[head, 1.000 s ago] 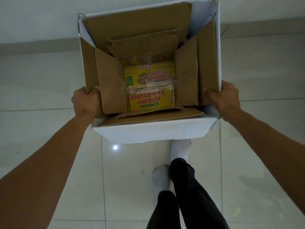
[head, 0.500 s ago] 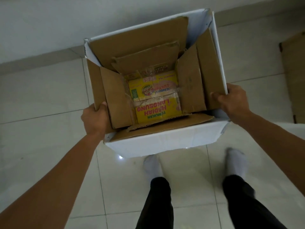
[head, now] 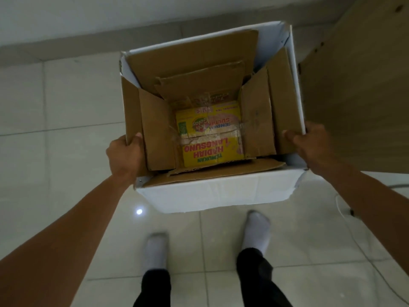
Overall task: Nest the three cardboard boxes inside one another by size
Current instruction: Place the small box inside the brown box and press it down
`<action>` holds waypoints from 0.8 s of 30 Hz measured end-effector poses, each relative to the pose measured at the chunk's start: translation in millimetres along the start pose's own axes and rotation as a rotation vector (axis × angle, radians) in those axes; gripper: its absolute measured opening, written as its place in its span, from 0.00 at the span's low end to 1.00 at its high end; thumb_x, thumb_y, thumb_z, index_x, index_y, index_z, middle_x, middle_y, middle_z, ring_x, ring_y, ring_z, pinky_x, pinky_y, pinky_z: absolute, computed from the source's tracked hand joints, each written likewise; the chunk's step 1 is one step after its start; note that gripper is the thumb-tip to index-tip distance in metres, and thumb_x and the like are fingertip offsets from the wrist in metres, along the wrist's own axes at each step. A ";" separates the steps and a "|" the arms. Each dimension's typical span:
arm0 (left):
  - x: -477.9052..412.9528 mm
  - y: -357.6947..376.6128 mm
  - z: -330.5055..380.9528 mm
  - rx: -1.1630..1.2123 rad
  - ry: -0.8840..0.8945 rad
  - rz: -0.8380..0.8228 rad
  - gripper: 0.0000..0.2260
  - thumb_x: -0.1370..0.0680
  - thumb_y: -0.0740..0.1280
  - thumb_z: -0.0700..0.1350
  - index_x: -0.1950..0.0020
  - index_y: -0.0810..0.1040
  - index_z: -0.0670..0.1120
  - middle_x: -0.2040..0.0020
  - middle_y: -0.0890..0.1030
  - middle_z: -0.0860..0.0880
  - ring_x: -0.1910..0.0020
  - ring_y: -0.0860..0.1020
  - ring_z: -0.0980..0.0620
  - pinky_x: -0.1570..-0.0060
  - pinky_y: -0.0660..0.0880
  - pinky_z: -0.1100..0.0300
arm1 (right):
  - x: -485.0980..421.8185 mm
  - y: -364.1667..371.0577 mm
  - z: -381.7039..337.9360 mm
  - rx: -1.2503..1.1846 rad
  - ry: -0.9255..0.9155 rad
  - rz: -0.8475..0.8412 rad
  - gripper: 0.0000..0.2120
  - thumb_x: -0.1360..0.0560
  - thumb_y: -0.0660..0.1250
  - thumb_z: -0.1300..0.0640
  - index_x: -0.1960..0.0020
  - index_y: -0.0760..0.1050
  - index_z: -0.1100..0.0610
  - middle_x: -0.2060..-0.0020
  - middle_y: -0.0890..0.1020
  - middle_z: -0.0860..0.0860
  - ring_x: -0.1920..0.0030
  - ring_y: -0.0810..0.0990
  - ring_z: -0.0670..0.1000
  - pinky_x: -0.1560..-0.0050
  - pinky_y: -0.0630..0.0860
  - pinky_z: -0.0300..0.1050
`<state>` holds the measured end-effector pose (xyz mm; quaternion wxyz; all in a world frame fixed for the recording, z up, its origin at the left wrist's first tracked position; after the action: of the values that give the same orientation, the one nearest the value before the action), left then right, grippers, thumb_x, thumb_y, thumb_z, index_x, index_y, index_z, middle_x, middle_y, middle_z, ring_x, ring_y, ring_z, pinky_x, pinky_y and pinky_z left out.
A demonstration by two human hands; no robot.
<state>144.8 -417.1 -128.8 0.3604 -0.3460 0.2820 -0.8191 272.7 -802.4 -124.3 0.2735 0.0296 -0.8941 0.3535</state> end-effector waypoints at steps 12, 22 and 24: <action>46.7 91.6 58.8 -0.044 0.094 -0.026 0.11 0.23 0.63 0.50 0.58 0.79 0.45 0.64 0.77 0.48 0.68 0.74 0.52 0.61 0.69 0.62 | -40.9 -70.6 54.1 0.034 0.065 0.089 0.17 0.25 0.67 0.57 0.37 0.73 0.62 0.43 0.79 0.62 0.44 0.78 0.63 0.46 0.76 0.52; 67.6 118.5 76.8 -0.080 0.149 -0.135 0.12 0.24 0.62 0.46 0.45 0.79 0.42 0.58 0.78 0.48 0.64 0.76 0.51 0.64 0.70 0.64 | -43.1 -89.7 49.8 0.086 0.151 0.141 0.27 0.27 0.66 0.62 0.29 0.63 0.58 0.37 0.75 0.61 0.39 0.75 0.63 0.42 0.75 0.55; 67.6 117.5 76.7 -0.084 0.147 -0.159 0.12 0.25 0.63 0.45 0.44 0.78 0.43 0.58 0.77 0.50 0.65 0.75 0.53 0.67 0.69 0.67 | -43.2 -90.9 49.0 0.064 0.167 0.131 0.29 0.27 0.67 0.61 0.28 0.62 0.57 0.35 0.74 0.60 0.38 0.75 0.62 0.43 0.74 0.52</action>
<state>216.5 -554.8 -141.7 0.2579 -0.3211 0.3135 -0.8556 308.8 -908.2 -119.8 0.3222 -0.0495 -0.8566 0.4000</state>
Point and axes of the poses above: each hand's wrist, its own x-axis away from the middle knuckle, its own y-axis out of the palm, z = x × y, the point moved 4 cm from there along -x, towards the middle knuckle
